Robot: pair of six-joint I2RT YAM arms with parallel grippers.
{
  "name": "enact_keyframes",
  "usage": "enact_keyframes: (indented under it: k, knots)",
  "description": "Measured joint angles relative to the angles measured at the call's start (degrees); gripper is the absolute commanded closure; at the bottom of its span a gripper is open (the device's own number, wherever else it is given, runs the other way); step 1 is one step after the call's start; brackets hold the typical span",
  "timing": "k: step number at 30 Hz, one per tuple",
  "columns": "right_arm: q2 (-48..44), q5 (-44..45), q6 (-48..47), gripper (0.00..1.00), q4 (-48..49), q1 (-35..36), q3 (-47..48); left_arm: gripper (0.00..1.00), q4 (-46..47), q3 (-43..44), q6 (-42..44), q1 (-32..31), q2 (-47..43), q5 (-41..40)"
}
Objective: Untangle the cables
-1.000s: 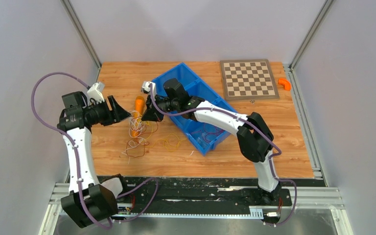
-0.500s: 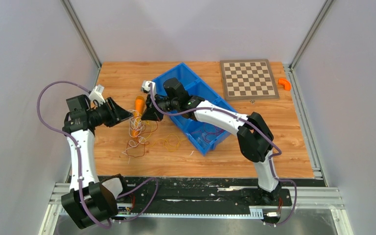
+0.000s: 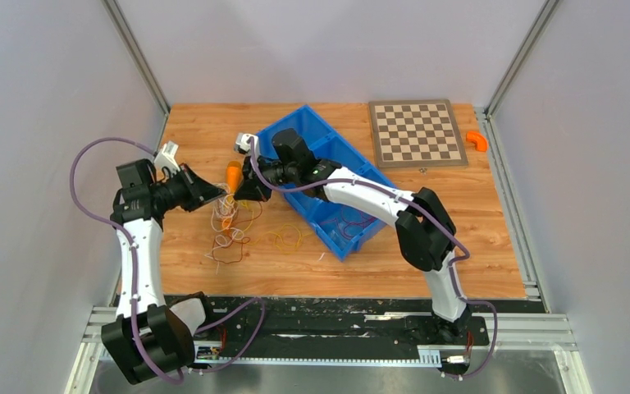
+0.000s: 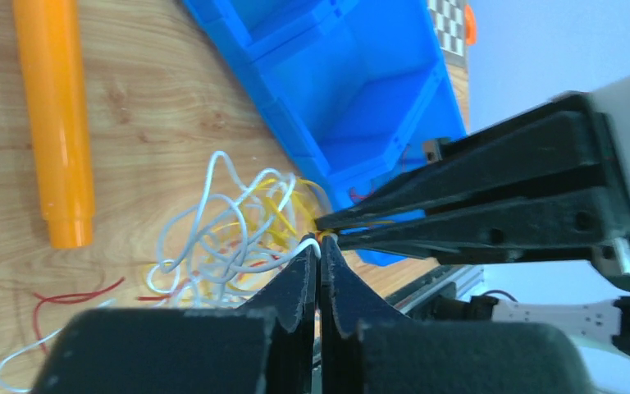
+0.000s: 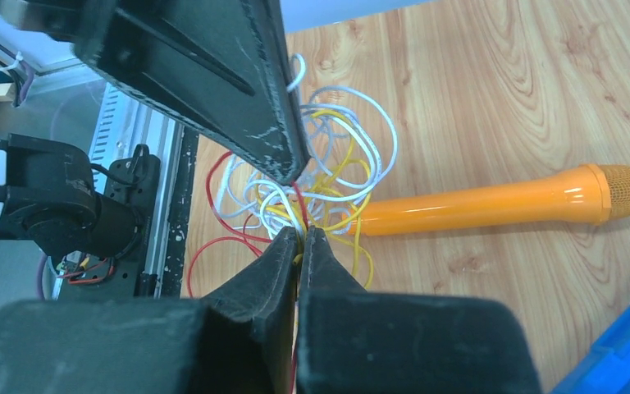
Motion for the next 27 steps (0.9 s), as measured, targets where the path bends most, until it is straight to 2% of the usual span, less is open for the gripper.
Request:
enact_keyframes:
  k: [7, 12, 18, 27]
  knots:
    - [4.3, 1.0, 0.4, 1.0, 0.9, 0.0, 0.0, 1.0, 0.6, 4.5, -4.6, -0.3, -4.3, 3.3]
    - [10.3, 1.6, 0.7, 1.0, -0.9, -0.5, -0.2, 1.0, 0.7, 16.8, -6.1, -0.3, -6.1, 5.5]
    - [13.9, 2.0, 0.7, 1.0, -3.4, -0.7, -0.8, 1.0, 2.6, 32.9, -6.9, -0.3, -3.2, 8.5]
    - [15.3, 2.1, -0.1, 1.0, -4.3, -0.6, -2.5, 1.0, 15.7, 51.4, -14.7, 0.4, 5.0, 10.6]
